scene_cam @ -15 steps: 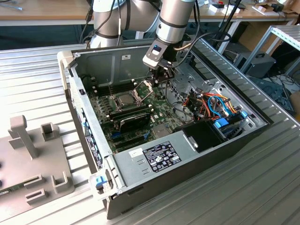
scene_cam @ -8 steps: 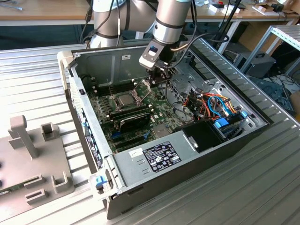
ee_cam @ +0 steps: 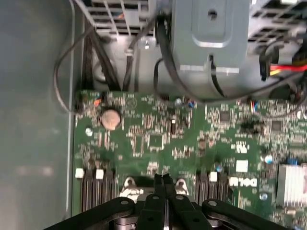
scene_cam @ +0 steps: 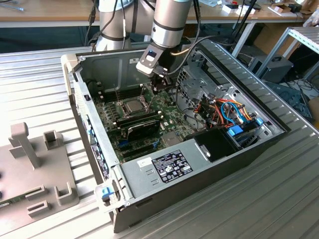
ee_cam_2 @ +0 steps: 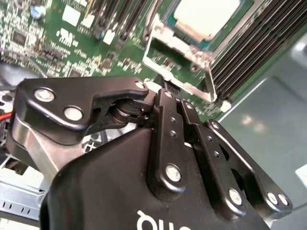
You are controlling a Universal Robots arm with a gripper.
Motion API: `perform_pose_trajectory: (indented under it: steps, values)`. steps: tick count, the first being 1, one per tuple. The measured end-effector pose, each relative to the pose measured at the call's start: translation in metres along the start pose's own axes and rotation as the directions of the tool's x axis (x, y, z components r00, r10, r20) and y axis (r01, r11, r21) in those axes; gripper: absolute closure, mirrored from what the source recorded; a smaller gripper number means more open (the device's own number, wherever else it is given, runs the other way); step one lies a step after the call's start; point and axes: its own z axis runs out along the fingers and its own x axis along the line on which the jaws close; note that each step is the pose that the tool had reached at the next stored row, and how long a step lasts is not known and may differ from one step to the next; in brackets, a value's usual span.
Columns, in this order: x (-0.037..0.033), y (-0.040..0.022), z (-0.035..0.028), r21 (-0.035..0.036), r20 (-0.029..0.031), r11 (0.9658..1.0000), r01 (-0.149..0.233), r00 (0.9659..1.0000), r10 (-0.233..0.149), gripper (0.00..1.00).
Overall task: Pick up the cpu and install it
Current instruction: 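Close the cpu cover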
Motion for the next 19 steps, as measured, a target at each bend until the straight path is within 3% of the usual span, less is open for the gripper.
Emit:
perform_pose_trajectory:
  steps: [6, 11, 14, 17, 19]
  values:
    - [0.0009, -0.0267, -0.0006, -0.0167, 0.0009, 0.9999, 0.000, 1.0000, 0.000, 0.89]
    - [0.0009, -0.0273, -0.0006, -0.0168, 0.0009, 0.9999, 0.000, 1.0000, 0.000, 0.89]
    - [0.0010, -0.0313, -0.0004, -0.0169, 0.0007, 0.9999, 0.000, 1.0000, 0.000, 0.89]
    - [0.0013, -0.0408, 0.0007, -0.0172, 0.0008, 0.9999, 0.000, 1.0000, 0.000, 0.89]
    - [0.0017, -0.0514, 0.0022, -0.0175, 0.0009, 0.9998, 0.000, 1.0000, 0.000, 0.89]
